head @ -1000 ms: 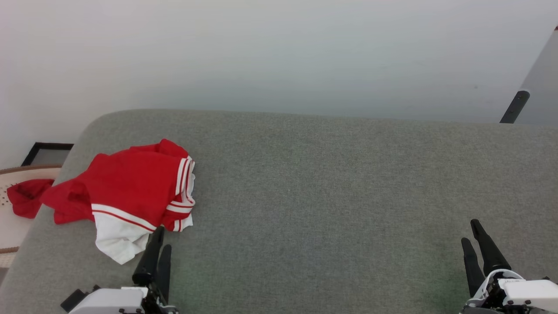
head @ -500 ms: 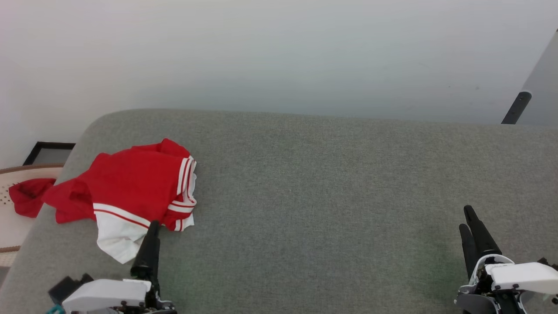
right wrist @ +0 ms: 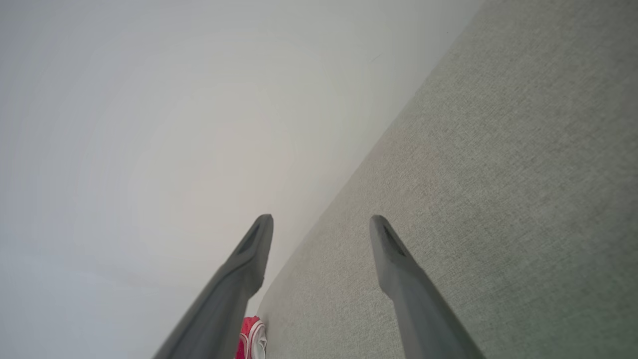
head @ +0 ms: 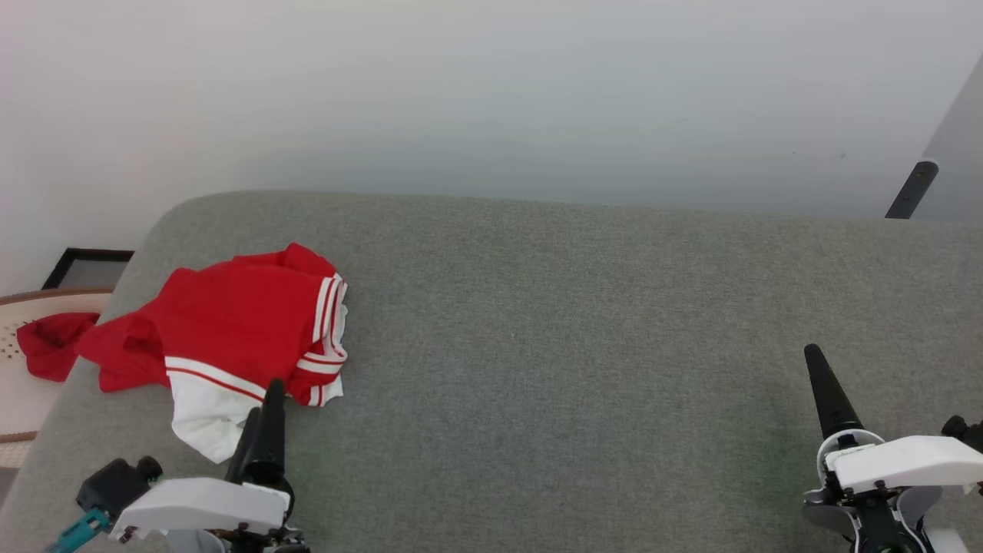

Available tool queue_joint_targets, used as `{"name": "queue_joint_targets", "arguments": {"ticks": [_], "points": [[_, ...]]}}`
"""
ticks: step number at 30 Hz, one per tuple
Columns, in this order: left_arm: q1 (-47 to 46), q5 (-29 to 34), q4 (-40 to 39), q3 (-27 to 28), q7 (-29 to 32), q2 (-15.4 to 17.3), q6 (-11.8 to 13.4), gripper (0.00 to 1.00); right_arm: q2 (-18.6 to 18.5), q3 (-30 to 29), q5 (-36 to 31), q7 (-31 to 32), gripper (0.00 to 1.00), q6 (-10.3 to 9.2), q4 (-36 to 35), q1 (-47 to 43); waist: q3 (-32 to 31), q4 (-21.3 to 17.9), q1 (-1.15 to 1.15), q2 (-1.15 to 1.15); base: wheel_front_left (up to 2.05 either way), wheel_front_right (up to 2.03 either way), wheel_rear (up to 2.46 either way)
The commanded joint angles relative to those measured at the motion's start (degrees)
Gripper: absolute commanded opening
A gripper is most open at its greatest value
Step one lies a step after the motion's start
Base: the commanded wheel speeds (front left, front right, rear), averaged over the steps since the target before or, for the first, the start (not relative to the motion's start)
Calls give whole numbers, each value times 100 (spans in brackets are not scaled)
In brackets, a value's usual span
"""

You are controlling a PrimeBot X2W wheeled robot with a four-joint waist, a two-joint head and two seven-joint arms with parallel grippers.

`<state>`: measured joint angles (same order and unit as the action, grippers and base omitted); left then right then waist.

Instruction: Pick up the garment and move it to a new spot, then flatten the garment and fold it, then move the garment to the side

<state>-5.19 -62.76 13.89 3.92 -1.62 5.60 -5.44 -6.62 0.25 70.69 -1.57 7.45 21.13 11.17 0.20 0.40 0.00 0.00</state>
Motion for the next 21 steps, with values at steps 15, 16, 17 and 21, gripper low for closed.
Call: {"name": "queue_joint_targets", "arguments": {"ticks": [15,16,17,21], "points": [[-86,1650,-83,-48,-329,155,25,100,-28,46,-1923,-339,100,3,71,321,-2,-9,0,0,0,0,0],[-97,1725,-81,-45,-351,163,22,100,-32,57,-2026,-356,100,3,88,338,0,-10,0,0,0,0,0],[-105,1799,-80,-40,-370,171,18,100,-32,66,-2127,-373,100,3,102,354,2,-12,0,0,0,0,0],[-125,2100,-70,-32,-438,202,3,100,-40,101,-2502,-444,100,3,168,410,8,-18,0,0,0,0,0]]}}
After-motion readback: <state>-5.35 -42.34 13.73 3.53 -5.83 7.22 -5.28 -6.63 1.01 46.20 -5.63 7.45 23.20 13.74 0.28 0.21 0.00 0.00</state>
